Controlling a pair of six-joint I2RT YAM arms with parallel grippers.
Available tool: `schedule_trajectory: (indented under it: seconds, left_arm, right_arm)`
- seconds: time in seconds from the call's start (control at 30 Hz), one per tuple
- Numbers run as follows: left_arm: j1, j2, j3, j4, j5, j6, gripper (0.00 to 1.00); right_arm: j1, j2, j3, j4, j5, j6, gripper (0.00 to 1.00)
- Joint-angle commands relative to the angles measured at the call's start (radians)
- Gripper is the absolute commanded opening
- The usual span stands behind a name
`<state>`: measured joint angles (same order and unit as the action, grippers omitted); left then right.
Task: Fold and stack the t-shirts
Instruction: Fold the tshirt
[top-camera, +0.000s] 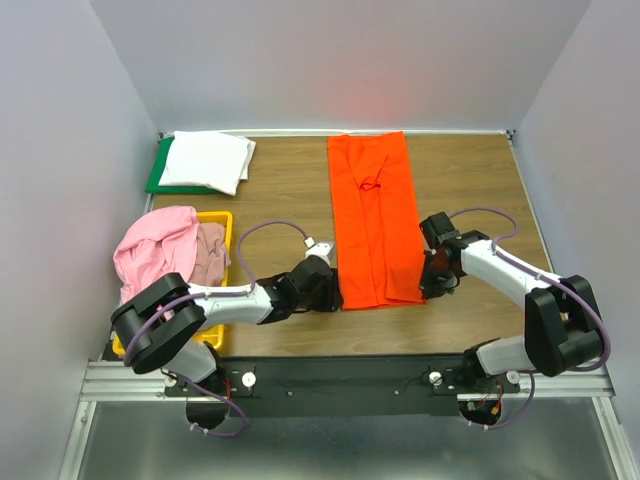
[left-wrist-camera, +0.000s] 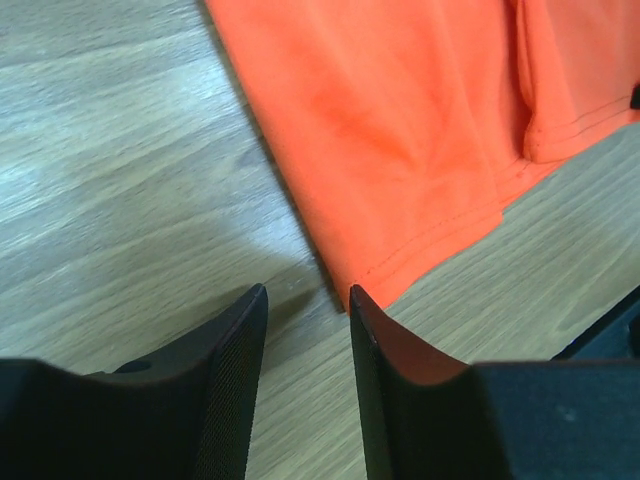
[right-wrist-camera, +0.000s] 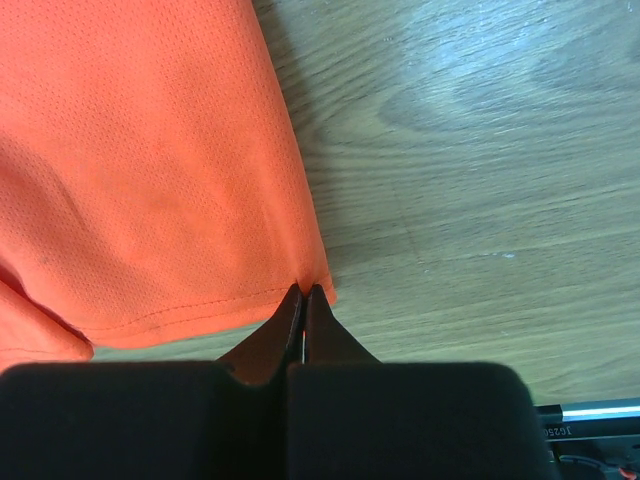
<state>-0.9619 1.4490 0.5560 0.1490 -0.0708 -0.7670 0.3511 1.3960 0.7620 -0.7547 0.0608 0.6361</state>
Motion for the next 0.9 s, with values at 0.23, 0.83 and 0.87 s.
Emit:
schedule_trajectory:
  seconds: [0.23, 0.83, 0.87]
  left_arm:
    - [0.002, 0.039, 0.038, 0.043, 0.052, -0.021, 0.45]
    - [-0.008, 0.079, 0.016, 0.055, 0.12, -0.048, 0.38]
    - [-0.008, 0.085, 0.016, 0.055, 0.121, -0.049, 0.37]
  right_arm:
    - [0.019, -0.006, -0.003, -0.008, -0.013, -0.004, 0.0]
    - [0.02, -0.008, -0.001, -0.006, -0.012, -0.007, 0.0]
    - [0.02, -0.006, -0.001, -0.006, -0.012, -0.007, 0.0]
